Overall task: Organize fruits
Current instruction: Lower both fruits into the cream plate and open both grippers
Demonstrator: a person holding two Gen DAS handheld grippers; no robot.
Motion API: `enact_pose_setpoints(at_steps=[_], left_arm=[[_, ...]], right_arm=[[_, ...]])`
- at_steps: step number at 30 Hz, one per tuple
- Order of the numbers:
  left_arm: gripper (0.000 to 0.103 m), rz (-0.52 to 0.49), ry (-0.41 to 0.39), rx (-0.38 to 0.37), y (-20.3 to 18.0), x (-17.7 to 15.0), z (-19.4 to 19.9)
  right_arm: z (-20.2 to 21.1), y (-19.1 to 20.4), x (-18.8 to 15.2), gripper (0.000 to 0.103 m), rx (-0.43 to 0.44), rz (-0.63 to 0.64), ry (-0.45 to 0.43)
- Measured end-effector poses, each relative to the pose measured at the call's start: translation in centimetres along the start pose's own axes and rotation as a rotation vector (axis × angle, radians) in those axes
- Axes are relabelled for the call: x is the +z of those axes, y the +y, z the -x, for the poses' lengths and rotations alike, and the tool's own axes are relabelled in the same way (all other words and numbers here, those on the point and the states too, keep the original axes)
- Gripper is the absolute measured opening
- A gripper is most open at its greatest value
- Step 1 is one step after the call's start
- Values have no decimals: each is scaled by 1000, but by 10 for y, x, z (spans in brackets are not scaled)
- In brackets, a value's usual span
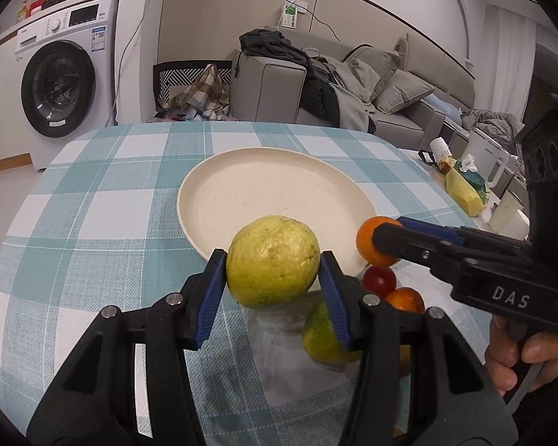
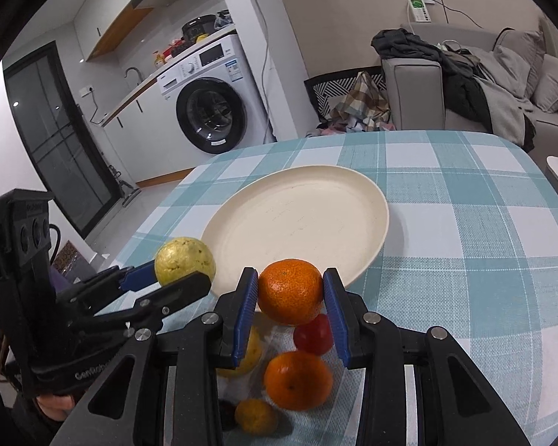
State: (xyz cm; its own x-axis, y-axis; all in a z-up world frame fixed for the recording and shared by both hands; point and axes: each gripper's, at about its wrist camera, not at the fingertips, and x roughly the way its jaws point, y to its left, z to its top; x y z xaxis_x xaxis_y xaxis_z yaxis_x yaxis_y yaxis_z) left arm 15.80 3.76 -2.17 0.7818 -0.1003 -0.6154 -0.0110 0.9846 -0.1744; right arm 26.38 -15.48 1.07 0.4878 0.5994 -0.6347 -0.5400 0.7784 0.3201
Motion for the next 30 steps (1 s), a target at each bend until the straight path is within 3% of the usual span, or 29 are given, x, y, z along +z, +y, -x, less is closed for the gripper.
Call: enact_pose_setpoints(at_steps=[15, 17, 21, 23, 26, 30], left_arm=[[49, 33, 17, -26, 6, 3, -21], [56, 23, 24, -30, 5, 2, -20], [83, 5, 0, -4, 2, 0, -5], [88, 11, -17, 1, 2, 0, 6], [103, 16, -27, 22, 1, -4, 23], [103, 11, -47, 34, -1, -13, 48]], right_arm=[[-14, -1, 8, 40, -18, -16, 5], [-8, 0, 8, 47, -34, -1, -8], [5, -2, 6, 55, -53, 9, -12], [13, -4, 3, 74, -58, 6, -9], [26, -5, -4, 92, -46, 15, -9], [40, 0, -17, 103, -62, 60, 11]])
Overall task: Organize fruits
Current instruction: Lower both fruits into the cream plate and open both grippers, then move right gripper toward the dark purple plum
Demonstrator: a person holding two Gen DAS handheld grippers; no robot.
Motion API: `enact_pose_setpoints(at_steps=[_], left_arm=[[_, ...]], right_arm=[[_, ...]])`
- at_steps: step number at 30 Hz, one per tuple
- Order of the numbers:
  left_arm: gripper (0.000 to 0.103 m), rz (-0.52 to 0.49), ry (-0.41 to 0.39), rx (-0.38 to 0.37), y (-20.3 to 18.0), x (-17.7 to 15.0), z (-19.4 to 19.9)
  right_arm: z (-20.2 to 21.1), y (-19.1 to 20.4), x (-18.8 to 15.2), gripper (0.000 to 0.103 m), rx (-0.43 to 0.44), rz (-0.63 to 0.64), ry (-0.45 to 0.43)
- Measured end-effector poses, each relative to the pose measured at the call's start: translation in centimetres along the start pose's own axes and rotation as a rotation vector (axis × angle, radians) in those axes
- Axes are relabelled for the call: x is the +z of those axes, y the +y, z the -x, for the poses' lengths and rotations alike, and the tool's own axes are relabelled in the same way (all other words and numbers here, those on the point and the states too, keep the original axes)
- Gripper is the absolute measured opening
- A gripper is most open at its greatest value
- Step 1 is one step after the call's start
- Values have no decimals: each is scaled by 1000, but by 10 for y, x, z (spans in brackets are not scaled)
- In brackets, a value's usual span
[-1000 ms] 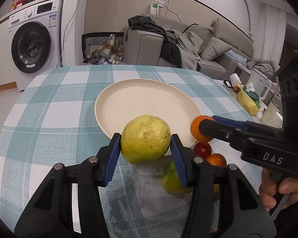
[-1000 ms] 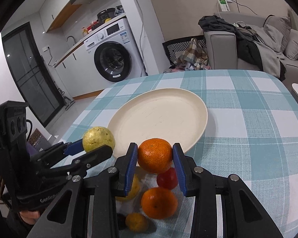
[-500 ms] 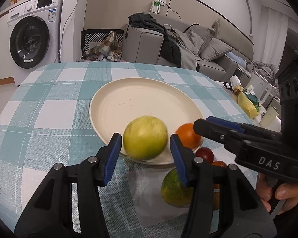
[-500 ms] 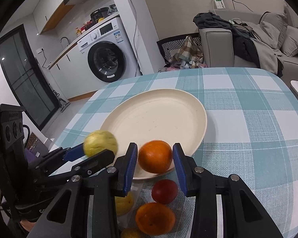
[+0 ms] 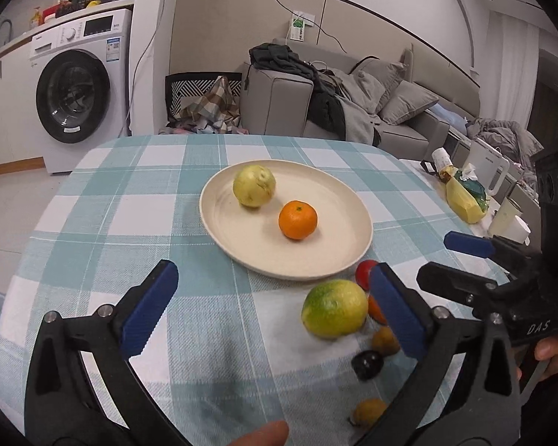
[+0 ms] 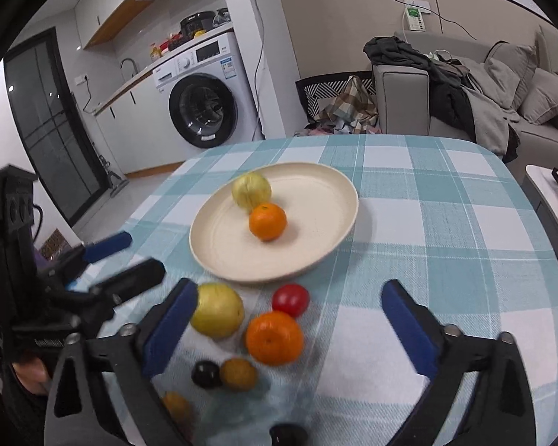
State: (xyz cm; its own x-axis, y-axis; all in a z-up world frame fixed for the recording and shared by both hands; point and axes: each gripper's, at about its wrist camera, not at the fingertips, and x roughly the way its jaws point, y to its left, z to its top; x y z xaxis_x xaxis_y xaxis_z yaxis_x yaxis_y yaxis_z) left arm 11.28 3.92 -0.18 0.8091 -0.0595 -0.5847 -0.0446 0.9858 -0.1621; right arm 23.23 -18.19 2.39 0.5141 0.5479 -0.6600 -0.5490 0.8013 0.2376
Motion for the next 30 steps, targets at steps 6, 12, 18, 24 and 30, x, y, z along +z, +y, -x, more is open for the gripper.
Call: enact_pose_setpoints(at_steps=[6, 12, 18, 24, 30], left_arm=[[103, -34, 2, 7, -10, -13, 30], [102, -16, -4, -13, -17, -22, 53], [102, -19, 5, -24, -22, -34, 60], [102, -31, 26, -29, -28, -46, 57], [102, -45, 38, -18, -29, -55, 53]], right_arm=[[18, 4, -19, 103, 9, 11, 3], [32, 5, -32, 103, -17, 16, 3], [41, 1, -46, 103, -32, 6, 11], [45, -4, -58, 103, -27, -13, 19], [40, -7, -67, 103, -33, 6, 44]])
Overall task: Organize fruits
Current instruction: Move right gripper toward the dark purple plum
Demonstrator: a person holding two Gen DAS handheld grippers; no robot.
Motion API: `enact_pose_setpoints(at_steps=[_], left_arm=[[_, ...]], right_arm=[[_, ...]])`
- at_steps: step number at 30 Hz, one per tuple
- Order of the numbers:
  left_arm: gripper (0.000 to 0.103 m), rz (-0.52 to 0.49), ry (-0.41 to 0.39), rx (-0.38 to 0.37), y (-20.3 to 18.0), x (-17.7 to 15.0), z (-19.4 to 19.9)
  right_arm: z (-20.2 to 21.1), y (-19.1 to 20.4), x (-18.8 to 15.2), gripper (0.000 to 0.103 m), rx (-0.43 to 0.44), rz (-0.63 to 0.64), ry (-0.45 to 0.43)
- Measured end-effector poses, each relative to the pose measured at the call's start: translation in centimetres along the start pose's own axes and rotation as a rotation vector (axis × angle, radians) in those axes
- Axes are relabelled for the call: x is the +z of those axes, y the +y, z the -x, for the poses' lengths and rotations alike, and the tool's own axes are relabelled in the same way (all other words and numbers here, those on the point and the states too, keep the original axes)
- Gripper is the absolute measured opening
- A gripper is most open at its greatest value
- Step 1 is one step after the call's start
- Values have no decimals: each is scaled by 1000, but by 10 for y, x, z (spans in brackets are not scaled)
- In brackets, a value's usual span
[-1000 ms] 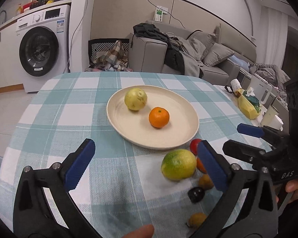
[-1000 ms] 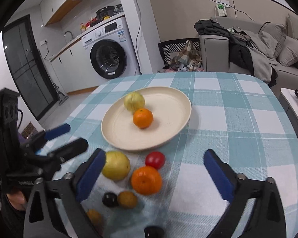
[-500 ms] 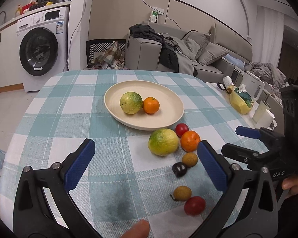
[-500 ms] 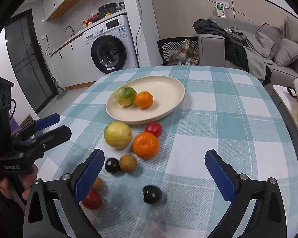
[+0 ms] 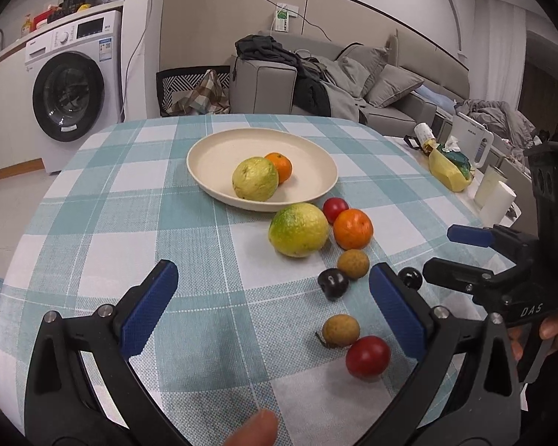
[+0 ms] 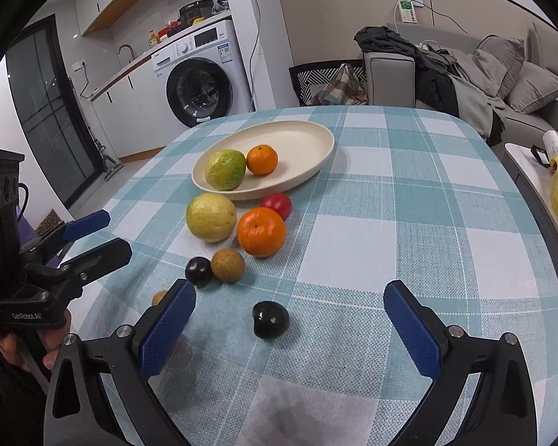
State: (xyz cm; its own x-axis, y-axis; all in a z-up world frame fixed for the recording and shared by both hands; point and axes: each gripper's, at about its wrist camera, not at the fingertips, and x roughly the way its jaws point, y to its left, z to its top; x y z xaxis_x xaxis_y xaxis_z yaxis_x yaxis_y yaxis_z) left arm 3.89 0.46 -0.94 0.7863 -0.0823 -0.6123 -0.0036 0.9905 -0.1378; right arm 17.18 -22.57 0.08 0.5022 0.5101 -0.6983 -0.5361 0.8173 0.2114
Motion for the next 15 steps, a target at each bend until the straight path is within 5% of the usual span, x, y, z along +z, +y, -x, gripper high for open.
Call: enact_pose_setpoints(at_steps=[15], left_arm=[[103, -85, 41, -24, -17, -16, -3]], right_arm=[[-24, 6, -16, 101, 62, 21, 109]])
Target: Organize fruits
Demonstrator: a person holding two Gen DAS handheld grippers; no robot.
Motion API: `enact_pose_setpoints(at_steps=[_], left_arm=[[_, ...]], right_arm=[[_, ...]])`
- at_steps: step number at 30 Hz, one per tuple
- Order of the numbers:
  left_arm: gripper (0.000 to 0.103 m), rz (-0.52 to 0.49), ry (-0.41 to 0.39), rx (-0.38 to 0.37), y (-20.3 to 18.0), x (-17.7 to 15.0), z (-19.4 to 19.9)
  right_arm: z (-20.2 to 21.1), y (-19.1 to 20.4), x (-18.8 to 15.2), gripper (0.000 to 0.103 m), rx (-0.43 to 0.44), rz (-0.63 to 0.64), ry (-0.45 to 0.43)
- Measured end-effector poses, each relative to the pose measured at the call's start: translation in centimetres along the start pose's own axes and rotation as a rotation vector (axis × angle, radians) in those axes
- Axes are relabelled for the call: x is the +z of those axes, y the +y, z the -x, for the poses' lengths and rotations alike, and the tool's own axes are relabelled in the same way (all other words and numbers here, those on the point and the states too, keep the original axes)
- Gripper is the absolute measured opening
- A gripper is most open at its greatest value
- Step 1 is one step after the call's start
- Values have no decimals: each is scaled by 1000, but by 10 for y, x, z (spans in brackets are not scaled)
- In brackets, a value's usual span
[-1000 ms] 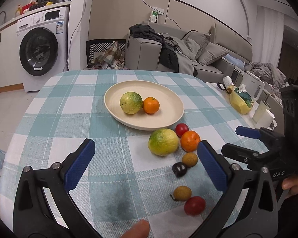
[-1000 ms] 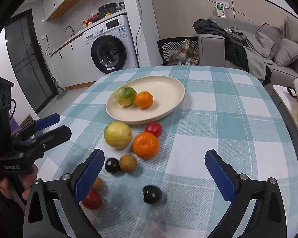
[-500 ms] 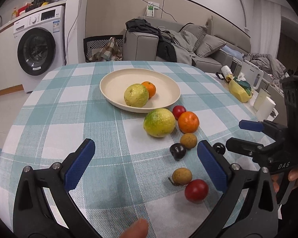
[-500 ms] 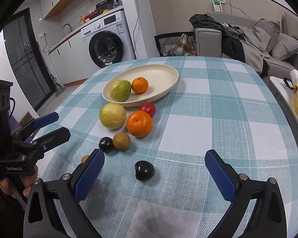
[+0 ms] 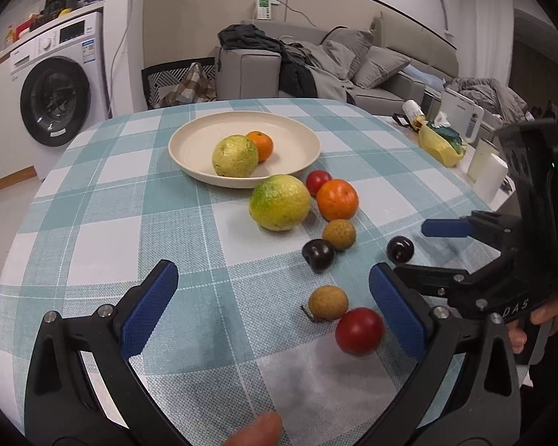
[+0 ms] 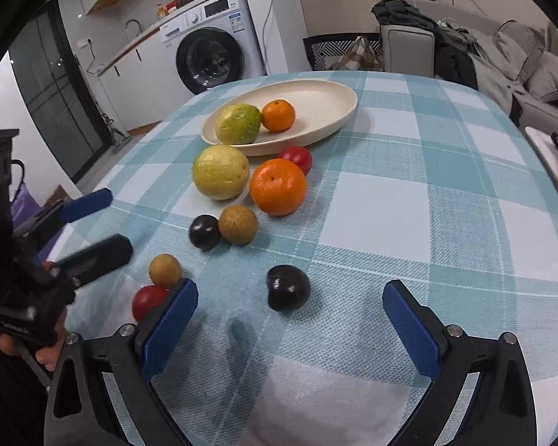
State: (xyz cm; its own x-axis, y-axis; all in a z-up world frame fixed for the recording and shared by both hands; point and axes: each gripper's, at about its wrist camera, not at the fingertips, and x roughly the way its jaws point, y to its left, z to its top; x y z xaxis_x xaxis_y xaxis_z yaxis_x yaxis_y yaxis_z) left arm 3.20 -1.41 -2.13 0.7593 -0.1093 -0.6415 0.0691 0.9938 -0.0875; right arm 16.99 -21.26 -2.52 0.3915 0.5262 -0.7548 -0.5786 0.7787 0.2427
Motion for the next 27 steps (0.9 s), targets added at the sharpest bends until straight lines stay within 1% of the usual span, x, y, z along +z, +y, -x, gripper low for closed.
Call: enact_pose_setpoints(at_steps=[1, 2, 4, 6, 7, 13, 16, 18, 22, 27], left_arm=[[103, -10, 0, -7, -2, -1, 0], [103, -19, 0, -14, -4, -1, 1], [102, -33, 12, -28, -8, -2, 0], [103, -41, 38, -49, -10, -3, -4], [103, -42, 49, -54, -10, -4, -5], [103, -57, 58, -96, -13, -7, -5], [102, -75, 80, -109, -15, -9, -7], [103, -89, 94, -116, -17, -10, -8], [103, -109, 99, -129, -21, -11, -9], [103, -108, 100, -129, -22, -11, -10]], right_arm=[[0, 1, 0, 97, 12, 1, -3], [0, 2, -1, 89, 18, 5, -1], [-3, 4, -1, 78, 27, 9, 17], [-2, 5, -1, 76, 24, 12, 10], [-1, 5, -1, 74, 40, 8, 9], [-1, 6, -2, 64, 51, 7, 13], [-1, 7, -2, 58, 42, 13, 13], [-1, 7, -2, 56, 40, 13, 13], [-1, 8, -1, 46, 22, 11, 14], [-2, 6, -1, 41, 2, 7, 15]])
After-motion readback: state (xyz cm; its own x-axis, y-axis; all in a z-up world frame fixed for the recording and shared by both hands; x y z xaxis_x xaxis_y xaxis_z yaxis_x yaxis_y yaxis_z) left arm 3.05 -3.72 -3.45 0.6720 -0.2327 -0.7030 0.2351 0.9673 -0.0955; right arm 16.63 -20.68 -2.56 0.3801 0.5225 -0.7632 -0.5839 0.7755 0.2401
